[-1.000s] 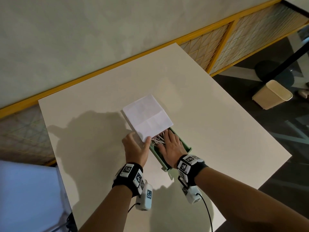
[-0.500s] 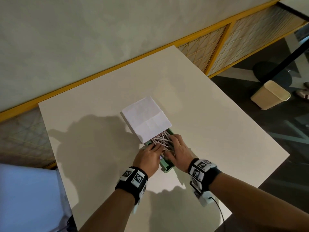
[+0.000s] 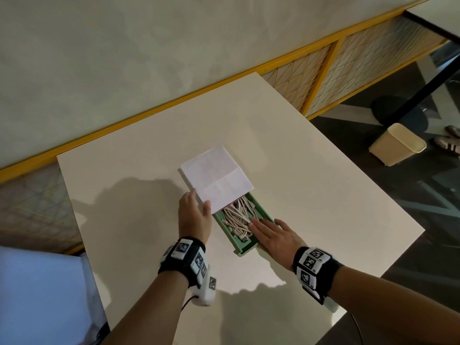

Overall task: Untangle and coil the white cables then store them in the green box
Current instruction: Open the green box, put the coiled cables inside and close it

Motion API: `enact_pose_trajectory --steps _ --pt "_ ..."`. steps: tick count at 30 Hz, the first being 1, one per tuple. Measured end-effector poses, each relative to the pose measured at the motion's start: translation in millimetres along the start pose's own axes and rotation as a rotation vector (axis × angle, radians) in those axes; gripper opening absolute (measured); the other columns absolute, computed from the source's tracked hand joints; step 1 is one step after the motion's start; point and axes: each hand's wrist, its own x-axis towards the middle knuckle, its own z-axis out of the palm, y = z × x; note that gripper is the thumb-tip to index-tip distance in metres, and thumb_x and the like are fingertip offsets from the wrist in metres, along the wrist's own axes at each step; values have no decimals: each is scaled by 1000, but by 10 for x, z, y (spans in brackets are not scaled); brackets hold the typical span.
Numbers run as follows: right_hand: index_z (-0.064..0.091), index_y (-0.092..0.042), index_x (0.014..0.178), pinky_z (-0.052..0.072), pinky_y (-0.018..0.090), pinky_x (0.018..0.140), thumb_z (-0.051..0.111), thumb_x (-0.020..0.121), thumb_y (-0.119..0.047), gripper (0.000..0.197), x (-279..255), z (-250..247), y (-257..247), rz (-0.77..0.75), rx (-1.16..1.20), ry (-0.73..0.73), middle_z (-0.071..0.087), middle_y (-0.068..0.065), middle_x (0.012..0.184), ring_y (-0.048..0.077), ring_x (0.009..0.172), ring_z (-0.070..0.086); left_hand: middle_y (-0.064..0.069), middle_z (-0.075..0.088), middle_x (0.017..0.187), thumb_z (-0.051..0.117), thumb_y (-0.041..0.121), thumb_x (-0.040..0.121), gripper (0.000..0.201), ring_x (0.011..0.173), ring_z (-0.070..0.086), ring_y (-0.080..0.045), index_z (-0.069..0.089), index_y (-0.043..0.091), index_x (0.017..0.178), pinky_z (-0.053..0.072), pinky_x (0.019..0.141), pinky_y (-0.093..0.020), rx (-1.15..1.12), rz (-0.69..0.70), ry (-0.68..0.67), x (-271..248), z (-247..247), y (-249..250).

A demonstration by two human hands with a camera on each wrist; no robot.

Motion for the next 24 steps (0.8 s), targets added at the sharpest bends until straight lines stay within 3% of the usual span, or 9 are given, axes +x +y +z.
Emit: enact_pose_trajectory --steps 2,5,11,13,15,16,19,22,24 --pt "42 -17 131 56 36 83 54 81 -39 56 28 7 -18 -36 -65 70 61 -2 129 18 103 66 -18 61 127 51 24 96 45 118 56 -32 50 1 135 44 100 -37 -68 -283 -55 84 12 -30" --pt "56 -18 126 57 37 78 81 56 -29 76 137 -40 -43 -58 -135 95 63 -1 127 21 99 68 -15 71 110 52 21 93 29 100 64 -31 69 4 109 52 88 -35 -84 -303 -103 146 29 -39" --pt "62 -19 123 57 38 77 77 54 -27 71 326 -151 -59 14 -199 59 63 -1 128 21 99 68 -14 75 90 58 16 90 22 83 65 -31 71 -1 87 51 74 -31 -63 -264 -127 152 8 -24" --pt "41 -16 140 49 44 94 63 74 -21 69 394 -246 -110 7 -200 76 43 4 147 27 121 54 -14 74 85 57 14 89 22 79 64 -31 70 -3 83 50 71 -30 -55 -246 -132 148 -1 -23" --pt "10 -14 149 29 48 110 41 91 -13 65 487 -265 -109 3 -242 57 12 5 159 30 139 27 -15 73 81 58 14 89 22 80 65 -34 69 -2 79 48 68 -30 -50 -240 -138 151 -15 -22" --pt "9 -14 149 28 48 111 40 92 -13 65 526 -291 -119 15 -215 74 11 6 159 31 140 25 -15 73 81 58 14 89 22 81 65 -34 69 -2 78 48 68 -29 -53 -239 -146 157 -16 -28" --pt "53 -16 130 53 41 88 74 70 -18 63 625 -313 -109 40 -90 146 57 7 130 30 113 60 -11 75 88 61 18 89 20 86 68 -29 73 2 89 48 73 -27 -66 -266 -168 178 -8 -64" --pt "57 -14 109 59 43 75 81 67 -17 48 587 -239 -37 78 216 368 59 13 106 35 94 65 -11 74 100 63 17 89 24 96 68 -28 70 4 107 51 80 -27 -111 -292 -184 202 -16 -94" --pt "56 -10 108 57 42 79 75 74 -16 39 509 -222 -58 209 338 483 60 15 104 34 95 61 -12 69 117 63 11 88 39 109 64 -26 59 6 127 47 84 -23 -165 -291 -183 194 -40 -83"
